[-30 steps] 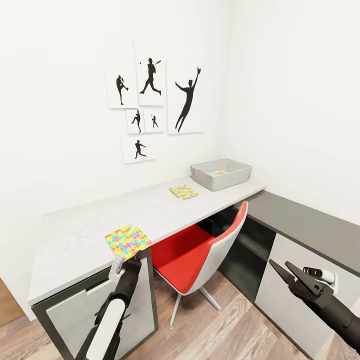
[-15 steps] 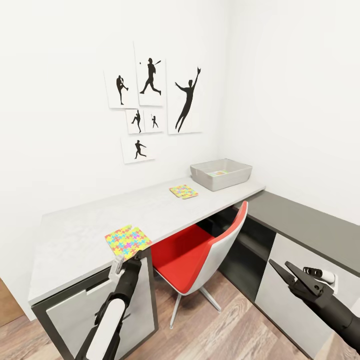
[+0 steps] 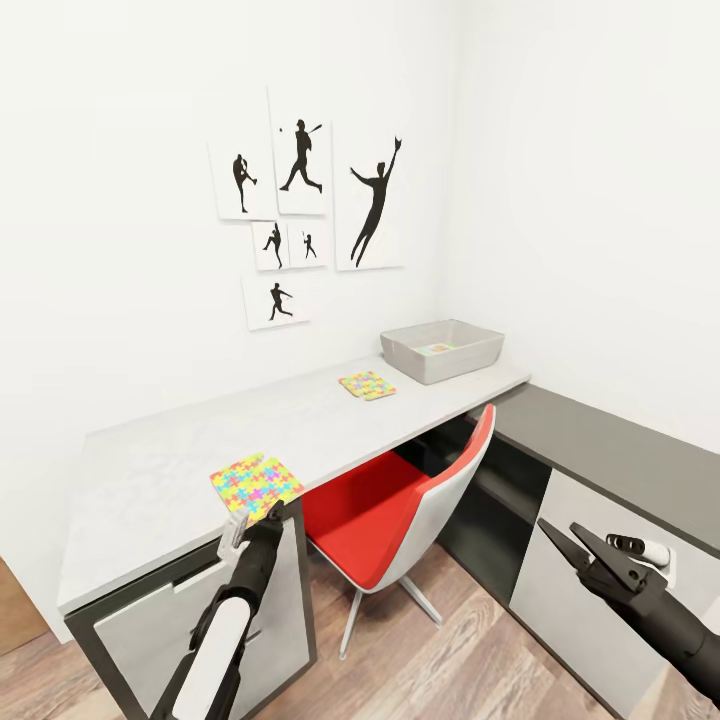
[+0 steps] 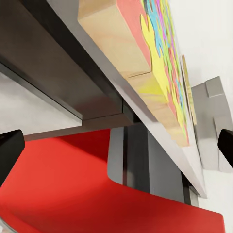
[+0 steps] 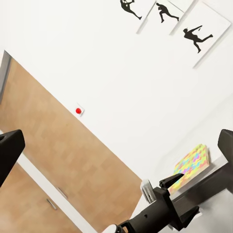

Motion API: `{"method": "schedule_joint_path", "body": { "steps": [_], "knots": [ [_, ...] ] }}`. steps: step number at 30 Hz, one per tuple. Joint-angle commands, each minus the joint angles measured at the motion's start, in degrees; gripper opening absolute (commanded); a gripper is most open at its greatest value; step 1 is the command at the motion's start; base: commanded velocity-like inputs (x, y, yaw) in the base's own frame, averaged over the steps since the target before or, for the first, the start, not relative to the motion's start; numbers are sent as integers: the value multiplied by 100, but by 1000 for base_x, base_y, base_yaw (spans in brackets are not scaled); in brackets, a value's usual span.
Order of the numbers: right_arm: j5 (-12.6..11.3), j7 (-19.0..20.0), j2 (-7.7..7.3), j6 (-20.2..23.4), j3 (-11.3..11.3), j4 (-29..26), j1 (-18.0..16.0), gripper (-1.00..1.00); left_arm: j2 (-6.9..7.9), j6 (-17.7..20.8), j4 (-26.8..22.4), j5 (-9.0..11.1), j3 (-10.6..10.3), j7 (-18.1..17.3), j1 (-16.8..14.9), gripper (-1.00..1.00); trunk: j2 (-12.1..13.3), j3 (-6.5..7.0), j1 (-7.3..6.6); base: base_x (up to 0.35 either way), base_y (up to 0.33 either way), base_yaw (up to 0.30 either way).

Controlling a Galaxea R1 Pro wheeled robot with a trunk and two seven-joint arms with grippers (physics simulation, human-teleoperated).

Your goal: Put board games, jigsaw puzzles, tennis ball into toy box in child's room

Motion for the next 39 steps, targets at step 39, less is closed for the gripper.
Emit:
{"method": "schedule_joint_path", "body": {
  "steps": [39],
  "knots": [
    [-28, -145, 2, 34, 33, 0, -2, 100, 0, -20, -7, 40, 47, 13, -3, 100, -3, -6, 0, 38, -17, 0]
  ]
}}
